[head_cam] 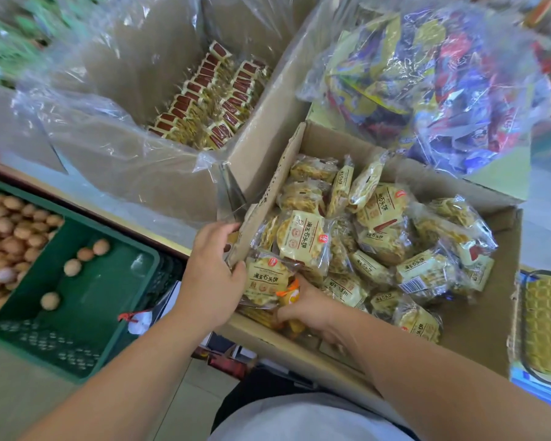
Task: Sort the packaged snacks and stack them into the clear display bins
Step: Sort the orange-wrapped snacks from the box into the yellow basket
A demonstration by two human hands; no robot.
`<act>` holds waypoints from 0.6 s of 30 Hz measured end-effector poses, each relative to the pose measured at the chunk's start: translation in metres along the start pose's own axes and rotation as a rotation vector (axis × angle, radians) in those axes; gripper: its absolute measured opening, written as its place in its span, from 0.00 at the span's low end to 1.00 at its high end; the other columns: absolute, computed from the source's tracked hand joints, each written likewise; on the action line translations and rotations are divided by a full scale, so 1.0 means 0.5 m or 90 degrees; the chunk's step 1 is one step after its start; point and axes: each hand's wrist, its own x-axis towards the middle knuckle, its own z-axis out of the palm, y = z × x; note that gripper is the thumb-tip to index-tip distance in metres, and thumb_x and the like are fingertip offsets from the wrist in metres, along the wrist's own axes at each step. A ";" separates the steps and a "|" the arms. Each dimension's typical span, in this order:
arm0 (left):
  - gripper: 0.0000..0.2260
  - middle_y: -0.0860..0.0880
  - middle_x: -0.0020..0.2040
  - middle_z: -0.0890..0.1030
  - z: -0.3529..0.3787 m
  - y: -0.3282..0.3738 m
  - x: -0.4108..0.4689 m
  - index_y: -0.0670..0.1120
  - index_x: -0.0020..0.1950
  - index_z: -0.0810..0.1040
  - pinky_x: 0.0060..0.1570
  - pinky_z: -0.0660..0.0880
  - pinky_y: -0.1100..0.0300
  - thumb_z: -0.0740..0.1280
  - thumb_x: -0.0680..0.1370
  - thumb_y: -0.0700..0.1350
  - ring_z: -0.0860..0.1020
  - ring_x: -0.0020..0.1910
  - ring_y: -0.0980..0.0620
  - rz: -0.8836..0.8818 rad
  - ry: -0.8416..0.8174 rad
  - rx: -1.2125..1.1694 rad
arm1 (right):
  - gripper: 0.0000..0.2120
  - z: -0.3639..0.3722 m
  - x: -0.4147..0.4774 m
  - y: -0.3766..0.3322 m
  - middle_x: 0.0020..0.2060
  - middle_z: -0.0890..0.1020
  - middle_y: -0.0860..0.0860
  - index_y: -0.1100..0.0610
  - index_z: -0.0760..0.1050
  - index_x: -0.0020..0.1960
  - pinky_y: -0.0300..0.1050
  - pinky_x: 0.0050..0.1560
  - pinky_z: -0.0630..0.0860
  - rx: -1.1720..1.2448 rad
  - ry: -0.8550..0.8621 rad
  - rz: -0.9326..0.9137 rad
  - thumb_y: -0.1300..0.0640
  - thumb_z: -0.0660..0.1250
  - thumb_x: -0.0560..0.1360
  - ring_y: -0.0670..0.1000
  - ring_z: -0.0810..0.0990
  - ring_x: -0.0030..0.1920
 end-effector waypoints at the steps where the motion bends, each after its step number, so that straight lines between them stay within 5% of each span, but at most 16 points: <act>1: 0.27 0.58 0.67 0.67 0.001 -0.001 0.000 0.53 0.73 0.71 0.55 0.53 0.87 0.70 0.76 0.35 0.65 0.57 0.69 0.000 -0.001 0.002 | 0.39 -0.002 -0.002 0.002 0.54 0.85 0.51 0.49 0.69 0.69 0.49 0.50 0.80 0.000 -0.017 -0.001 0.65 0.80 0.62 0.54 0.83 0.54; 11: 0.26 0.58 0.67 0.67 0.008 -0.005 0.000 0.51 0.71 0.72 0.54 0.60 0.82 0.71 0.75 0.37 0.68 0.56 0.65 -0.001 0.002 0.014 | 0.30 0.017 0.003 -0.014 0.54 0.86 0.48 0.53 0.76 0.64 0.47 0.64 0.76 -0.031 -0.047 -0.032 0.66 0.81 0.65 0.50 0.83 0.57; 18: 0.28 0.53 0.70 0.68 -0.004 0.005 -0.005 0.51 0.73 0.70 0.66 0.68 0.60 0.74 0.75 0.45 0.69 0.63 0.57 0.015 0.003 0.035 | 0.22 -0.005 -0.033 -0.012 0.40 0.86 0.50 0.53 0.78 0.54 0.46 0.41 0.82 -0.039 0.016 -0.017 0.66 0.78 0.63 0.52 0.84 0.41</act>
